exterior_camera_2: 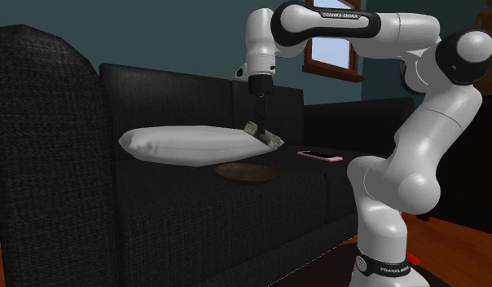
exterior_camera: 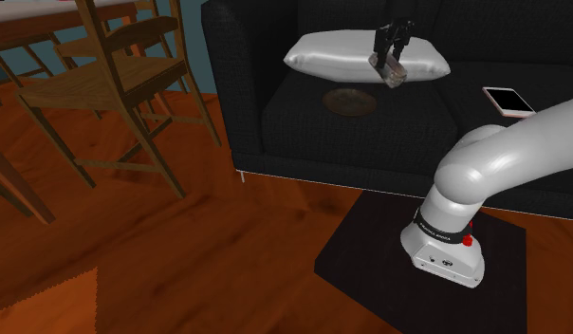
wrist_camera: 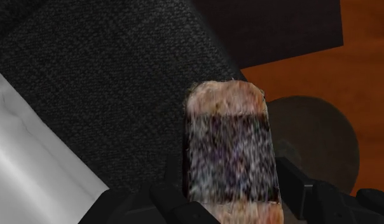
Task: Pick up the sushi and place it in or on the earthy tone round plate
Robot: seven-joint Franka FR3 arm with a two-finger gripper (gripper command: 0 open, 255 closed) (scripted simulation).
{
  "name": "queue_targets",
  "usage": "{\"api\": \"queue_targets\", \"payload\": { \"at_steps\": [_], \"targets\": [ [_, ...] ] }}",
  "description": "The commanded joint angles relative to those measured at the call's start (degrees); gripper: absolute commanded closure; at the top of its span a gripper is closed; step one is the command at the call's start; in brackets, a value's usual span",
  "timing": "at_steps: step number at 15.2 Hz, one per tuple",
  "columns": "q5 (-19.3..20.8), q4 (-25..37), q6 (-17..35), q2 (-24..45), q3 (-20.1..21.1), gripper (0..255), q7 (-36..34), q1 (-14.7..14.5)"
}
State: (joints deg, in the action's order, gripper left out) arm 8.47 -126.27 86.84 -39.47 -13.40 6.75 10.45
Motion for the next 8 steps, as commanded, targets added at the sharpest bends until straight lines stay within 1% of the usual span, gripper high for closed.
{"api": "queue_targets", "payload": {
  "at_steps": [1,7,8],
  "targets": [
    [-1.55,0.92,0.31,1.43,2.02,255,-2.49,-0.94],
    [-5.90,4.85,1.82,7.32,8.25,255,-10.27,-3.85],
    [-5.87,3.91,2.55,7.12,8.23,255,-10.28,-3.84]
  ]
}}
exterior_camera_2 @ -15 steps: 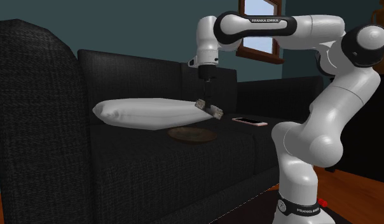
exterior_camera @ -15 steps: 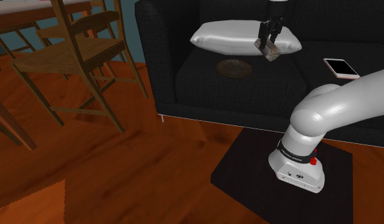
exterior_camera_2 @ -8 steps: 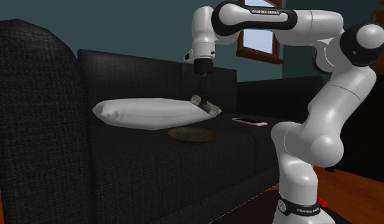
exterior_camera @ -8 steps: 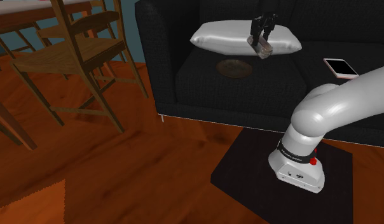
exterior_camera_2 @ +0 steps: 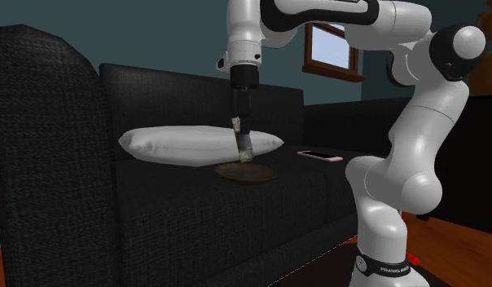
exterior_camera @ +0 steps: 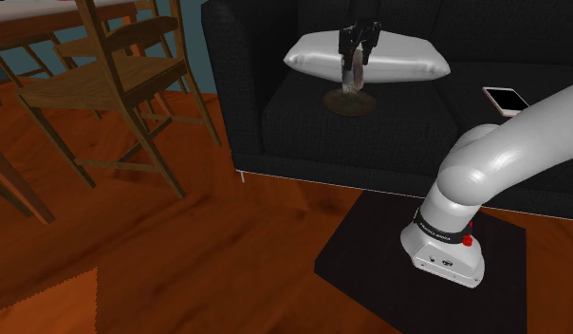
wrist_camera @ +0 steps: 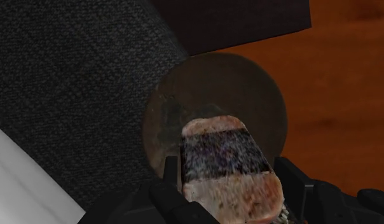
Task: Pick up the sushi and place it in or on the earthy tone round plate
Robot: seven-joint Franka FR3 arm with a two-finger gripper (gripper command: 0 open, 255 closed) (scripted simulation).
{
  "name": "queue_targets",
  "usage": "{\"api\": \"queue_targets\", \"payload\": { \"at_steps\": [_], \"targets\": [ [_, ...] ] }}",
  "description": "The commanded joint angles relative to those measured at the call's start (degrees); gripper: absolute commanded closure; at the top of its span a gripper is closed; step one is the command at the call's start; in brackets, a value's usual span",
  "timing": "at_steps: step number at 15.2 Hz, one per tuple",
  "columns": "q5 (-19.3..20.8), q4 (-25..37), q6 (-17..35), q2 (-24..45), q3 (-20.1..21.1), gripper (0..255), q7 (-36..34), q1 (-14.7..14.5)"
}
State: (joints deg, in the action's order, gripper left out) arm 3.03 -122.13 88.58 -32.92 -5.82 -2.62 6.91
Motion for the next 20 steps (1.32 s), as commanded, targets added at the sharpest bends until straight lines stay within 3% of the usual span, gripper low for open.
{"api": "queue_targets", "payload": {
  "at_steps": [1,13,20],
  "targets": [
    [-0.41,-1.16,1.55,0.37,0.63,255,-0.93,-0.28],
    [-0.10,-11.70,10.74,-0.98,0.34,255,-1.03,-0.09],
    [-0.12,-11.69,10.74,-0.97,0.37,255,-1.02,-0.05]
  ]
}}
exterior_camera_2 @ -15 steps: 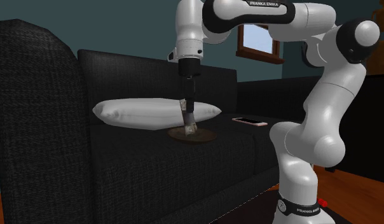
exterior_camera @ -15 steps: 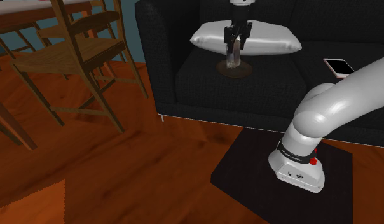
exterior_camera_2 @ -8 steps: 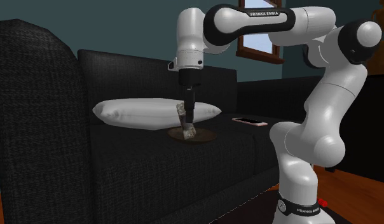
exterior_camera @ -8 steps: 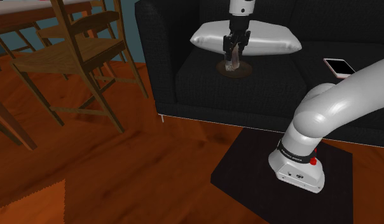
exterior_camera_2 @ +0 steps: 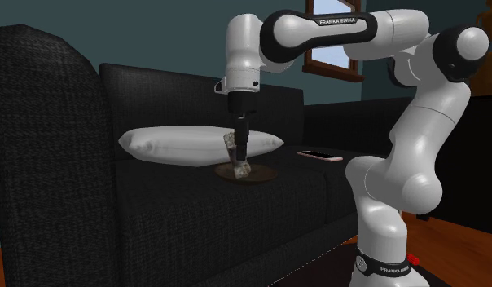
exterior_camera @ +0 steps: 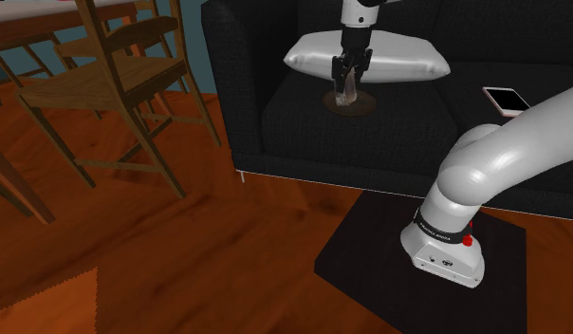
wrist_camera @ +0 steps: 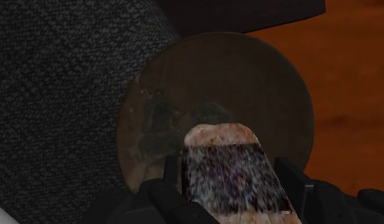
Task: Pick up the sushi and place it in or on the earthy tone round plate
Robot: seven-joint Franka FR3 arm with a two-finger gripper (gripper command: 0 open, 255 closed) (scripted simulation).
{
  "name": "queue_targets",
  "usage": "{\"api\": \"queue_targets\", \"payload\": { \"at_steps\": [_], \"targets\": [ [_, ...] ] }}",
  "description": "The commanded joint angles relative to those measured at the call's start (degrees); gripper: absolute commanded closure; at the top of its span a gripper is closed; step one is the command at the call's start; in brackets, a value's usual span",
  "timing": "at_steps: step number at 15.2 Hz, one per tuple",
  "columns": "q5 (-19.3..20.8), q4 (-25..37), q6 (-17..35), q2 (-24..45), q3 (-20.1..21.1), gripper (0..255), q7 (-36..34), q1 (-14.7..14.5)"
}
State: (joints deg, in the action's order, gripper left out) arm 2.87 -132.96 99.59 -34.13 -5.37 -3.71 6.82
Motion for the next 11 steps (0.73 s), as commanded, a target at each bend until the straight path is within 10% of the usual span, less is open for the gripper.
{"api": "queue_targets", "payload": {
  "at_steps": [1,2,11],
  "targets": [
    [0.05,-0.86,-0.27,0.24,-0.08,255,0.07,0.04],
    [0.03,-0.82,-0.03,0.52,-0.11,0,0.09,0.03],
    [-0.19,7.19,-7.33,1.23,0.13,0,0.16,-0.11]
  ]
}}
